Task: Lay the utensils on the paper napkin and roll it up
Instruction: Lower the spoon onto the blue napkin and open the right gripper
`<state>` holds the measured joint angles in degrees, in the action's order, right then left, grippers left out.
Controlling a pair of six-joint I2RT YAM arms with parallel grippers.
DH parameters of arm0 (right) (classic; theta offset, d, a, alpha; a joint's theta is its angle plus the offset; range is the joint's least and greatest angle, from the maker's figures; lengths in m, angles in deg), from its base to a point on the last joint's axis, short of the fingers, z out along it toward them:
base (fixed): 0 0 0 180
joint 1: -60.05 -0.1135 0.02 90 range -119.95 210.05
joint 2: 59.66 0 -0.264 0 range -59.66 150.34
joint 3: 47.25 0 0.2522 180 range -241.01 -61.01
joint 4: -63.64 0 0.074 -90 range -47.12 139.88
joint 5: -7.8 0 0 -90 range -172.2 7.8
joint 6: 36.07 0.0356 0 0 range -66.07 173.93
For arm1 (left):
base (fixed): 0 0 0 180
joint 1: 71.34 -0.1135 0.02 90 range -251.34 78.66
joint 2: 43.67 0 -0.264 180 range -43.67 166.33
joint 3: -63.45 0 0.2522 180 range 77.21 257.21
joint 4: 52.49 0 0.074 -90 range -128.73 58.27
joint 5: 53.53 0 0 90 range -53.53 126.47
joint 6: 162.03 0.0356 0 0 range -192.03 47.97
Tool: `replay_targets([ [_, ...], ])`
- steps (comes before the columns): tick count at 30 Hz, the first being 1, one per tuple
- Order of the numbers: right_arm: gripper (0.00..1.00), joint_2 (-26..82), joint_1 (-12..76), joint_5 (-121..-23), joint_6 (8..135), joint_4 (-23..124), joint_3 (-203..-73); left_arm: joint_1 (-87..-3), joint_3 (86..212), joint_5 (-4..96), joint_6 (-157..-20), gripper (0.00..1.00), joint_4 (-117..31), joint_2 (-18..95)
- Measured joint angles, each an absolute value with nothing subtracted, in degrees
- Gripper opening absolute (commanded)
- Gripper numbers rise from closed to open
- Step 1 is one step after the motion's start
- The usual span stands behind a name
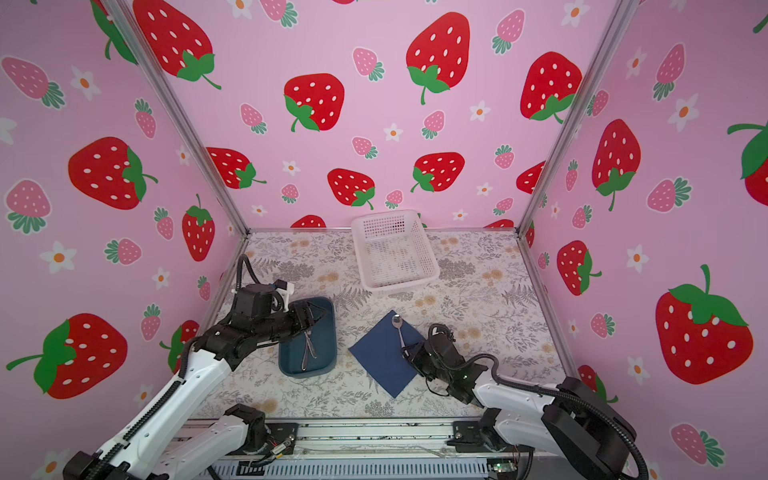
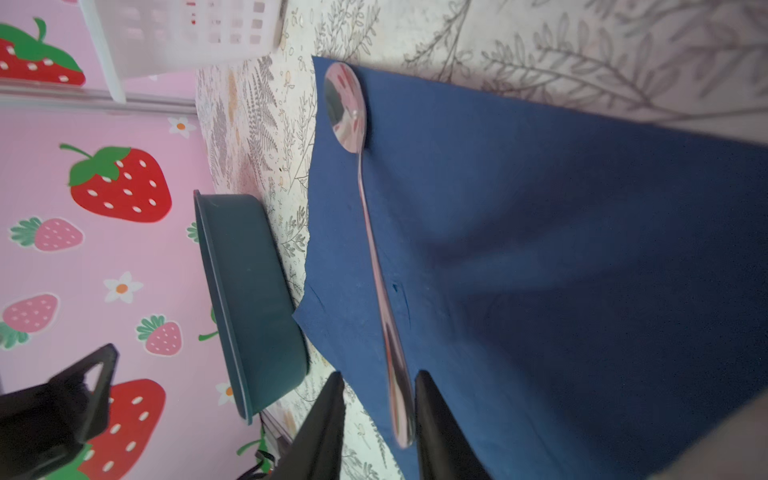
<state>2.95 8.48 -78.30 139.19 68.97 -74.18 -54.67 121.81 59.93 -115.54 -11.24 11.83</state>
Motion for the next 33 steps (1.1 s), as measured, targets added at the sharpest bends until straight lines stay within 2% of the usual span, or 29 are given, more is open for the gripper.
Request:
replay_targets([
  [4,0.43,-1.38,8.42,-79.22,135.47,58.19,-78.0,-55.87,122.86,61.77,-115.21,0.73,-7.94,14.76],
  [7,0.44,-1.21,8.42,-82.02,128.65,48.03,-85.91,-56.99,125.2,62.51,-113.77,0.73,-3.81,15.64],
  [10,0.42,4.24,8.42,-83.61,119.87,42.87,-94.68,-57.66,126.27,61.86,-111.6,0.73,-2.56,15.42],
  [14,0.31,15.65,8.42,-85.84,111.06,37.06,-103.46,-58.93,126.27,60.89,-109.72,0.72,-1.08,15.27],
  [16,0.3,20.08,8.42,-87.0,107.95,34.68,-106.11,-59.39,126.27,60.72,-109.29,0.72,-0.84,14.92],
  [18,0.3,23.01,8.68,-88.05,105.92,32.97,-107.7,-59.5,125.98,60.28,-109.33,0.72,-1.12,13.65],
  [21,0.25,25.85,10.14,-88.14,102.71,31.68,-109.15,-59.5,125.35,59.78,-110.03,0.72,-1.4,11.13],
  [33,0.21,32.98,11.78,-85.1,97.46,34.0,-112.4,-59.5,124.48,59.36,-112.7,0.72,-2.65,10.0],
])
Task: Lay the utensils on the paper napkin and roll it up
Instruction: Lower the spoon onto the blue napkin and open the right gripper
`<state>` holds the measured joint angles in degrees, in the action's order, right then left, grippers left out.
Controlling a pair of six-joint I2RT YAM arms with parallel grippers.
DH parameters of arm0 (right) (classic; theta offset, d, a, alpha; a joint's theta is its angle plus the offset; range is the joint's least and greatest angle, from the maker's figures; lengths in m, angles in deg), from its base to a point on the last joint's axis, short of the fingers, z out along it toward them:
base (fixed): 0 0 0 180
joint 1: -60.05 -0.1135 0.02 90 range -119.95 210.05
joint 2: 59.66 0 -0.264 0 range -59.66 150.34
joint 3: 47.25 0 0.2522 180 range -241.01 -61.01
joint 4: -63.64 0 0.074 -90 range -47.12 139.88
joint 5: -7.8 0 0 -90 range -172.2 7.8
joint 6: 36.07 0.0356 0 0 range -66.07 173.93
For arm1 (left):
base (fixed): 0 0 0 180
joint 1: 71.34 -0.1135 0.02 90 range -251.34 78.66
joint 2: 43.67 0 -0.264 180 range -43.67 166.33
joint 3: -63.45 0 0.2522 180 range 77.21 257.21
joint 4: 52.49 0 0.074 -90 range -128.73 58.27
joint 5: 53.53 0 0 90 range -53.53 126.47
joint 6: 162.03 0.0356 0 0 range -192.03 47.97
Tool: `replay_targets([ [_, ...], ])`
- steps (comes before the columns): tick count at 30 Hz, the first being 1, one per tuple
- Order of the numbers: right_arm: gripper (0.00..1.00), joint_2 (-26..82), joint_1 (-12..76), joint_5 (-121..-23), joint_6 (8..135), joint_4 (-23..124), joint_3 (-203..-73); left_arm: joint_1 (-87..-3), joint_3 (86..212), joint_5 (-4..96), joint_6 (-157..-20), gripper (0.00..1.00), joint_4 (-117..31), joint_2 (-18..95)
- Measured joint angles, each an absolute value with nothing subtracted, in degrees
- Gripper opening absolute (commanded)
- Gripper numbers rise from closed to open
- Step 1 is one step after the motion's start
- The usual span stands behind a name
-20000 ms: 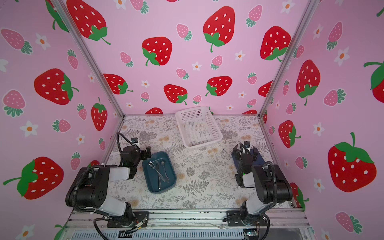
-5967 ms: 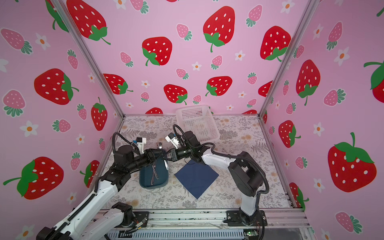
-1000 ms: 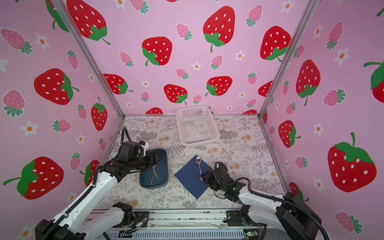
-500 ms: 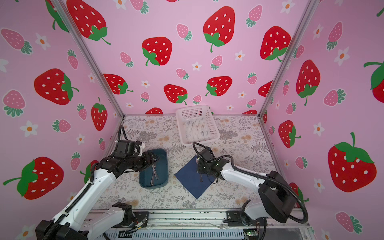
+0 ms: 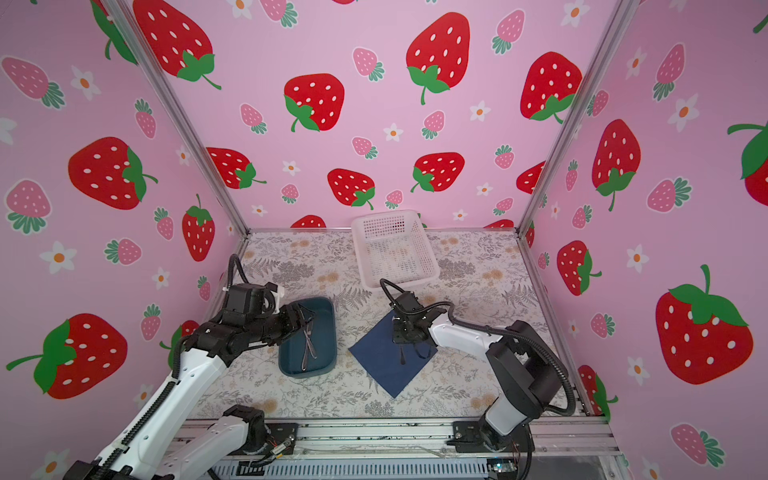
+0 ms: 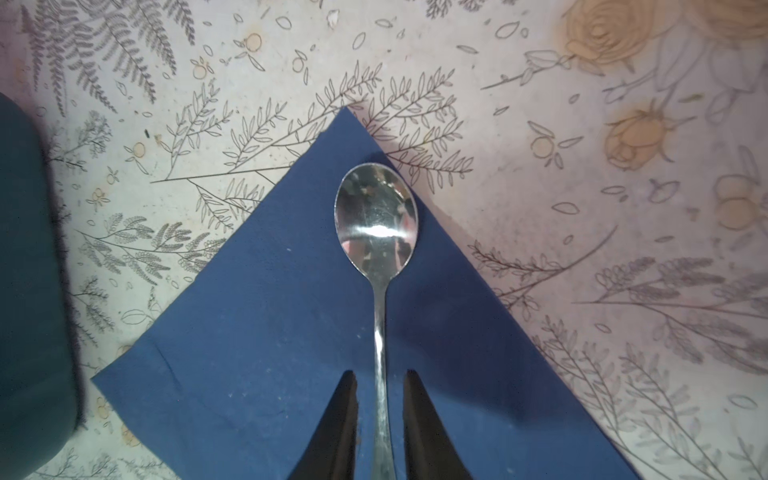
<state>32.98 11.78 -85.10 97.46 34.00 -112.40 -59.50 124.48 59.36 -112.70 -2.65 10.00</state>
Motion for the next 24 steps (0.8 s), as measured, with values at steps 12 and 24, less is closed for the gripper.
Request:
replay_targets([
  [12,0.15,39.67,11.72,-85.21,96.24,33.52,-116.23,-59.7,124.48,58.99,-112.3,0.72,-2.76,13.93],
  [24,0.08,40.04,11.67,-85.47,97.33,33.5,-116.56,-60.03,124.5,58.99,-111.34,0.72,-2.67,15.46],
])
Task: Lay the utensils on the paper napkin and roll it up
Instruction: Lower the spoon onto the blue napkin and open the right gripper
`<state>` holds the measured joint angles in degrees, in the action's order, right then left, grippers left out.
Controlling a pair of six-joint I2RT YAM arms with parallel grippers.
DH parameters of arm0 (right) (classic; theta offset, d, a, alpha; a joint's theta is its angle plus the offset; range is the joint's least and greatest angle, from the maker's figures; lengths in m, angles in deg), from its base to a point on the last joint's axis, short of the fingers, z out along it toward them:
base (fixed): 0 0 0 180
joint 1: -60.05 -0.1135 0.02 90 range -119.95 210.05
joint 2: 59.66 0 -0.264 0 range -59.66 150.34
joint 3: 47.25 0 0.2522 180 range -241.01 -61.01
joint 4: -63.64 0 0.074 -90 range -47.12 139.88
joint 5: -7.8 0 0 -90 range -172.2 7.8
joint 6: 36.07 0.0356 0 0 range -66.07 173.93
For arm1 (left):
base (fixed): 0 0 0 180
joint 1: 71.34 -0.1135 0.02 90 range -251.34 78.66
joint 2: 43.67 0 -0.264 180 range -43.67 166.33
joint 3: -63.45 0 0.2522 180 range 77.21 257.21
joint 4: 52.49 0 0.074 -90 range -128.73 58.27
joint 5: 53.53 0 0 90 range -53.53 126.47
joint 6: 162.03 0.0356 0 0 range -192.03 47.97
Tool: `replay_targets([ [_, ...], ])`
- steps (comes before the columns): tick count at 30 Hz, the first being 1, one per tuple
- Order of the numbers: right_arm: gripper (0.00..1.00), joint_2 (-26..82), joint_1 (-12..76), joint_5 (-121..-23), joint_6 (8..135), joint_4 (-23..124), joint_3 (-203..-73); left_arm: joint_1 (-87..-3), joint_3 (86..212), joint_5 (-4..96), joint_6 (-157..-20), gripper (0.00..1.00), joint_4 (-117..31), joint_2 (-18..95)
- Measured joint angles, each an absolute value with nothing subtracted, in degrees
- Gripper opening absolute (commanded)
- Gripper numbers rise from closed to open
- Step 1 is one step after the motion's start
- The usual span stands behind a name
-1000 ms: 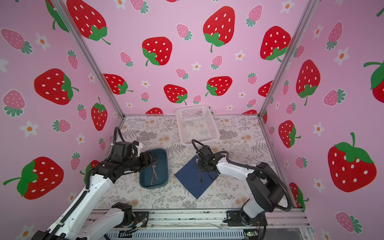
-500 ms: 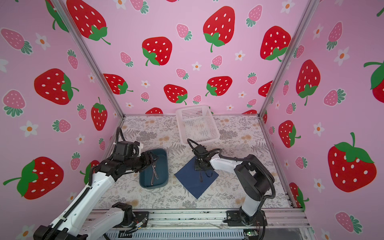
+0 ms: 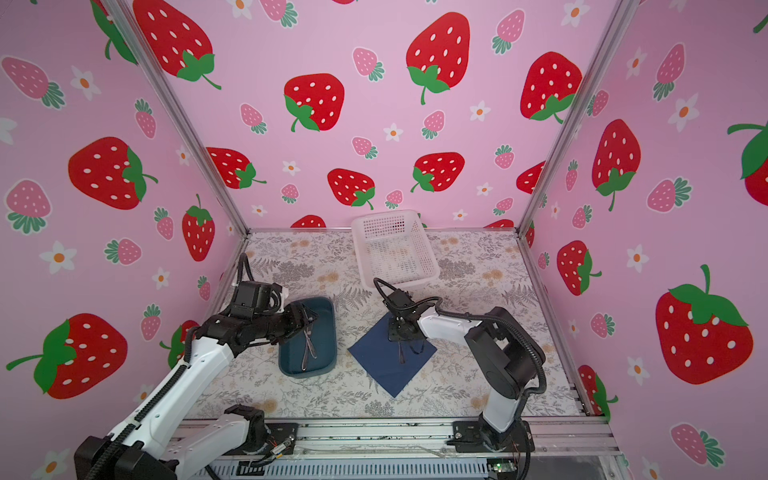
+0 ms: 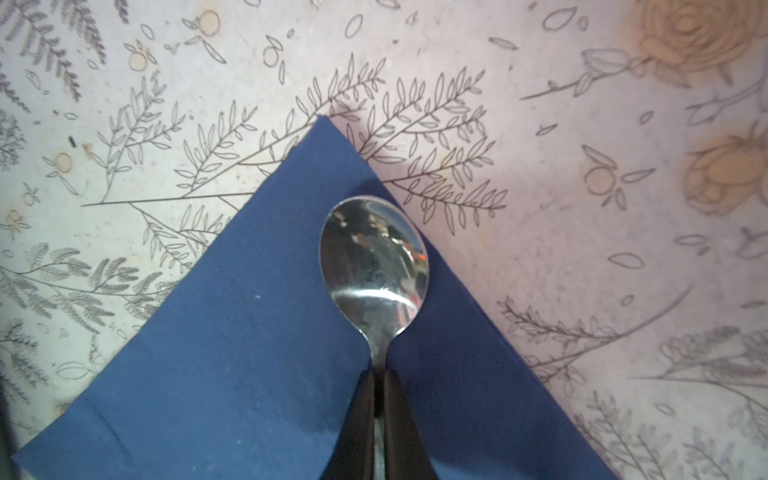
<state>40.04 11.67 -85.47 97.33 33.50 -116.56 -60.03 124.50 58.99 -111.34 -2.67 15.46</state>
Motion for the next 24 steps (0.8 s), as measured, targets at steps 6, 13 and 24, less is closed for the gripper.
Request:
replay_targets([
  [6,0.08,40.02,11.67,-85.45,97.62,33.5,-116.58,-60.27,124.5,58.99,-111.06,0.72,-2.65,15.94],
  [13,0.09,39.27,11.69,-85.93,98.88,33.52,-116.53,-60.53,124.5,59.47,-111.27,0.72,-2.69,15.96],
  [24,0.09,38.57,11.69,-86.04,100.76,33.76,-115.97,-61.01,124.5,59.52,-111.32,0.72,-2.69,15.96],
])
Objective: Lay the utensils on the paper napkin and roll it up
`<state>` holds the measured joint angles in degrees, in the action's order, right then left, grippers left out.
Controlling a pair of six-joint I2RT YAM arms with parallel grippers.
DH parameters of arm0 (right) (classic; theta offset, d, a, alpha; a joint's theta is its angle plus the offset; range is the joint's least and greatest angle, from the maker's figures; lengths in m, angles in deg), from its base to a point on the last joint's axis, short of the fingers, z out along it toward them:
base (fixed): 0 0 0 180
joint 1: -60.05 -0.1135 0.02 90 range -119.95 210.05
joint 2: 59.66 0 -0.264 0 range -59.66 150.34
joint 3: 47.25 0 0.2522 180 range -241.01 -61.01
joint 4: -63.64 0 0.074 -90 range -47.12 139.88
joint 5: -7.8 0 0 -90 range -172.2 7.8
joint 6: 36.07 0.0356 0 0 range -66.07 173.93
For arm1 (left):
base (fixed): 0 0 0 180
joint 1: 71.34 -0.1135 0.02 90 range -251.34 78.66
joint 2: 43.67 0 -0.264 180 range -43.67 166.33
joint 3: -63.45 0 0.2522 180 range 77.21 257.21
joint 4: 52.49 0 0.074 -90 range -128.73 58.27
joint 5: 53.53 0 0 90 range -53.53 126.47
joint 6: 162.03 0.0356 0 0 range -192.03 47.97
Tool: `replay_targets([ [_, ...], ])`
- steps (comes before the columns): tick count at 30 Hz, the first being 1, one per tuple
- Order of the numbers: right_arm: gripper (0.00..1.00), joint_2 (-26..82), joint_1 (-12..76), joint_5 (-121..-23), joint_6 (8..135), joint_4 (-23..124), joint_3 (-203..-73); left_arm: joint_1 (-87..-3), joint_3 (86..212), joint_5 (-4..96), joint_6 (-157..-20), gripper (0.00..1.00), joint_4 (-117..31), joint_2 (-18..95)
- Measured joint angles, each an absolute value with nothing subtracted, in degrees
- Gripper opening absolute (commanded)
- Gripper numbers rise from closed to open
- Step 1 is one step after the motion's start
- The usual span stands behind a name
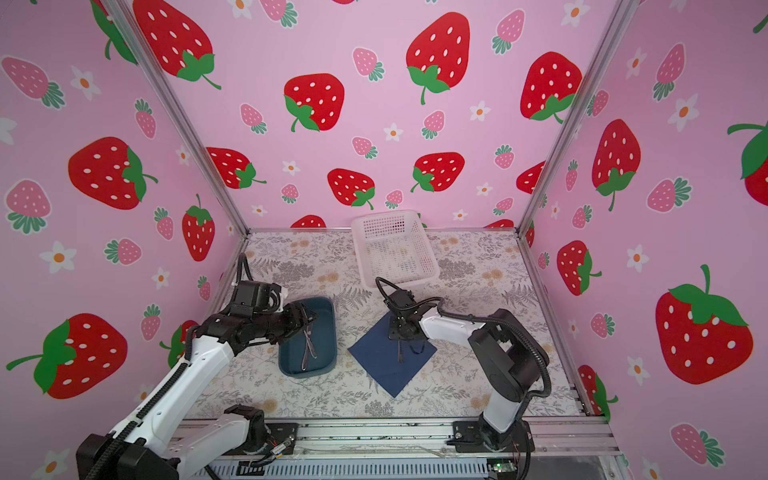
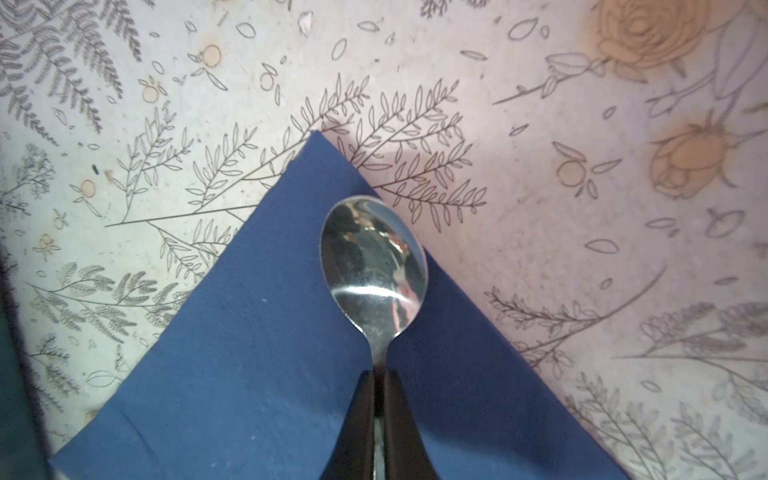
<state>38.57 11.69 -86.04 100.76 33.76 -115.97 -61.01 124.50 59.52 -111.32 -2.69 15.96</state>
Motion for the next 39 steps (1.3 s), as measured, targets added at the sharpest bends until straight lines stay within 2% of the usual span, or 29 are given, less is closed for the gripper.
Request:
replay_targets([
  [19,0.1,37.98,11.69,-86.06,100.76,31.31,-115.99,-61.77,124.5,61.2,-113.48,0.72,-4.27,16.82],
  [26,0.16,37.98,11.8,-86.0,101.0,31.42,-115.97,-62.08,124.5,61.18,-113.94,0.72,-4.27,16.8],
  [39,0.15,37.9,12.24,-84.95,100.11,33.93,-115.29,-62.21,124.5,61.62,-114.57,0.72,-5.4,16.82],
])
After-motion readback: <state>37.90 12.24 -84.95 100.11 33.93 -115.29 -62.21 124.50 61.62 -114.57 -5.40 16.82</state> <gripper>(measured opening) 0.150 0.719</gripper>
